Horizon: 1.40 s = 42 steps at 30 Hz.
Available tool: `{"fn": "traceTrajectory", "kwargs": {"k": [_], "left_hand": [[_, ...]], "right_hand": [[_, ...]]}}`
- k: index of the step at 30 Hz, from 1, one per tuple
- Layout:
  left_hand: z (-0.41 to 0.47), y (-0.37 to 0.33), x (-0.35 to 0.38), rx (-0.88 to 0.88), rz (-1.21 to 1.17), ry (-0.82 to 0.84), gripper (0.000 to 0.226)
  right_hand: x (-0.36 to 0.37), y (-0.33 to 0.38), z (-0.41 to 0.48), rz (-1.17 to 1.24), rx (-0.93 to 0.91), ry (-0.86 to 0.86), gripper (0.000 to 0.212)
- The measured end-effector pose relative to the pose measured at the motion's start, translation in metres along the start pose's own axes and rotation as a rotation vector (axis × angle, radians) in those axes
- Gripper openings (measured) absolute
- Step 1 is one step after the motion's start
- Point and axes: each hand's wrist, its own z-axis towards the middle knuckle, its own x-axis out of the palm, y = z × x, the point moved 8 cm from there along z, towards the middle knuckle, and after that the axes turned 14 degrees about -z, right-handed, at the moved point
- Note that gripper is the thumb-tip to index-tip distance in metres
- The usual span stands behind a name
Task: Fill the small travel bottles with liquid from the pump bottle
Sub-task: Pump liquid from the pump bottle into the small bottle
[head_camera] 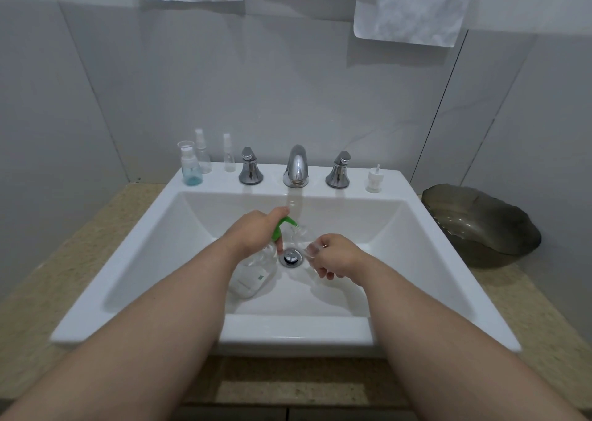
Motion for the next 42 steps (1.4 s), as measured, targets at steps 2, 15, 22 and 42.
{"fn": "traceTrajectory", "kwargs": {"k": [2,15,22,42], "left_hand": [[0.000,0.000,0.000,-0.007,0.000,-0.004,0.079],[0.000,0.001,0.002,-0.023,-0.054,0.017,0.076],[-0.001,-0.003,0.003,-0.005,-0.013,0.032,0.068],[-0.002,-0.002,-0.004,0.009,0.034,-0.032,0.089]], "right_hand": [[-0.001,0.000,-0.001,0.004,0.004,0.003,0.025],[-0.003,0.004,-0.007,0.022,0.006,0.001,0.024],[-0.003,0.006,-0.010,0.019,-0.005,0.005,0.024],[-0.002,0.004,-0.008,0.023,0.011,0.015,0.027]]}}
